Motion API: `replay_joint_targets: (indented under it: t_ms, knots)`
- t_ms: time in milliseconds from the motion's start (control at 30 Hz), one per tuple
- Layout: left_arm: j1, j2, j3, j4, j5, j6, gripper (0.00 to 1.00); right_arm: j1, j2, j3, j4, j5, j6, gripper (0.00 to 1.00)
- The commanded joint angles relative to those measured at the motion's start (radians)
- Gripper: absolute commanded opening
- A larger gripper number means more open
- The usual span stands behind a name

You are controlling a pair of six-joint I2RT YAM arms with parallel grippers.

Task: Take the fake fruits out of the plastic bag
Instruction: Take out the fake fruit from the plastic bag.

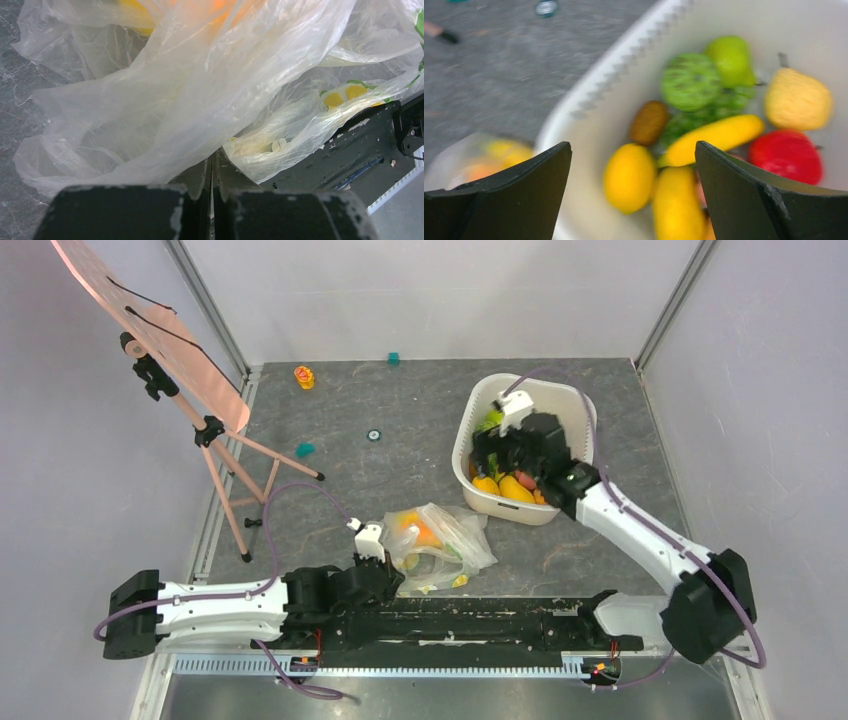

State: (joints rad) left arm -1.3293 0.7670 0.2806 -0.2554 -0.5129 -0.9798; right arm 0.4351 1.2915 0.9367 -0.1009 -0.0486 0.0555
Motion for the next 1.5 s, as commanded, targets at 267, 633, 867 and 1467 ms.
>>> replay_joint_targets:
  t_ms: [267, 633, 867, 1467]
  knots:
    - [-0.003, 0.045, 0.035, 0.089, -0.004, 0.007, 0.02, 0.63, -0.322, -0.172, 0.001, 0.362, 0.163, 0.63]
    - [-0.003, 0.082, 0.019, 0.129, 0.0, -0.023, 0.02, 1.011, -0.186, -0.265, 0.081, 0.472, 0.179, 0.38]
    - [-0.003, 0.063, 0.016, 0.124, 0.002, -0.018, 0.02, 1.011, -0.056, -0.341, 0.267, 0.482, 0.2, 0.29]
    - [-0.004, 0.044, -0.015, 0.127, -0.004, -0.02, 0.02, 0.919, 0.199, -0.296, 0.393, 0.528, 0.218, 0.17]
